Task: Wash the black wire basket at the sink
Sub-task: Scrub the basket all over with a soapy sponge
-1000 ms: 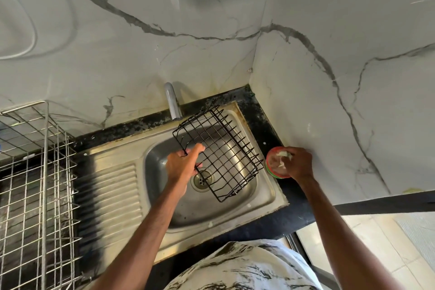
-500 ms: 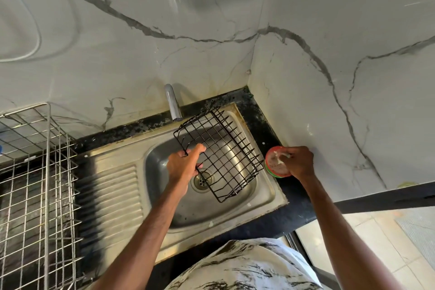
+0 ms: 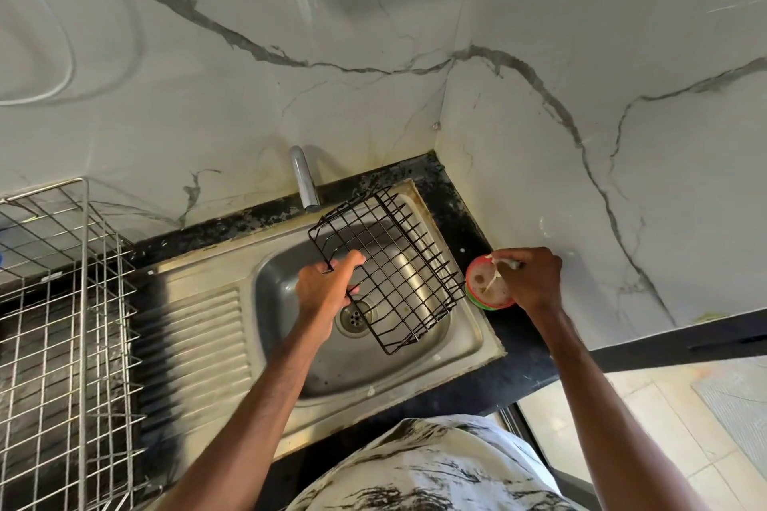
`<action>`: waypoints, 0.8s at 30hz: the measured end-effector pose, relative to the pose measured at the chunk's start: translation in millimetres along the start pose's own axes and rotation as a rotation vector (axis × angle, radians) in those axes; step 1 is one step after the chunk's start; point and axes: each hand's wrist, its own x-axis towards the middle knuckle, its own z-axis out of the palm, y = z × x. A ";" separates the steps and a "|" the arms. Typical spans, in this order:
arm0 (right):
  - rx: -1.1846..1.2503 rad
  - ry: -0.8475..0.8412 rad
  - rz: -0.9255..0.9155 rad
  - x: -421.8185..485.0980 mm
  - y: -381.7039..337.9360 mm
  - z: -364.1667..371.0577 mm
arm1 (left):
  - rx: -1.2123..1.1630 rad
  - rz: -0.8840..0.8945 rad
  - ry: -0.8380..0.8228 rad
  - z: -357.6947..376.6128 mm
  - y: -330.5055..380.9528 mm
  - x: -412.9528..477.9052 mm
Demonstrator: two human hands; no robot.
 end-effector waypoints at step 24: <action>0.141 -0.086 0.137 -6.8 -7.2 13.9 | 0.063 0.050 -0.012 -7.8 -1.6 -3.8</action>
